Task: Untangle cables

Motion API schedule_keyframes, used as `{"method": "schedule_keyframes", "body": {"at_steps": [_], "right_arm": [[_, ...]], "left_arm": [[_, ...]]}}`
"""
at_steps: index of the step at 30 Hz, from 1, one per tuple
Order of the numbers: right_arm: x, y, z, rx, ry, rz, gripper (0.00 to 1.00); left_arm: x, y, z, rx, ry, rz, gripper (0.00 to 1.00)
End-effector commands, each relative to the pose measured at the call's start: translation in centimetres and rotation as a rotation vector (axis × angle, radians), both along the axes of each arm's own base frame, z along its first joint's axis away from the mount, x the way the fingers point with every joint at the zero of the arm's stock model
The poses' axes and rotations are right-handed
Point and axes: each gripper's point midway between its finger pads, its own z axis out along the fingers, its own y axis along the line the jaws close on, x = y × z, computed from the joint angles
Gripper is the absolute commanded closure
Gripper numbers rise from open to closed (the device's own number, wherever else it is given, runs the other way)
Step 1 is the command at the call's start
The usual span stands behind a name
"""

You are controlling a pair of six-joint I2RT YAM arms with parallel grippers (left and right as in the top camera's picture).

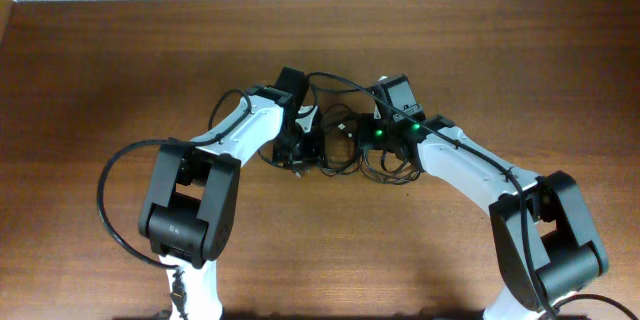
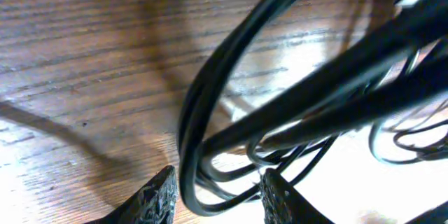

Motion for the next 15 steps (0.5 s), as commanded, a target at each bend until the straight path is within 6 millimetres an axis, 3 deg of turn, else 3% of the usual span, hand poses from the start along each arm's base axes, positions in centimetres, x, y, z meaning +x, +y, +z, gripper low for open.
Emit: {"method": "schedule_keyframes", "body": {"at_steps": [1,5,8,11,15], "right_arm": [[-0.2,0.0,-0.5,-0.003,0.011,-0.001,0.96],[-0.4,0.1,-0.5,-0.006,0.017,0.001,0.96],[-0.4,0.1,-0.5,-0.006,0.016,0.001,0.96],[-0.4,0.1,-0.5,-0.006,0.016,0.001,0.96],[-0.4,0.1,-0.5,-0.006,0.017,0.001,0.96]], "left_arm": [[0.1,-0.7,-0.6,-0.015,0.031,0.095,0.62],[0.2,-1.1,-1.7,-0.022,0.015,0.128,0.75],[-0.3,-0.4,-2.5,0.029,0.01,0.124,0.77],[-0.9,0.4,-3.2,0.068,0.017,0.119,0.9],[-1.5,1.1,-3.6,0.105,0.032,0.121,0.92]]}}
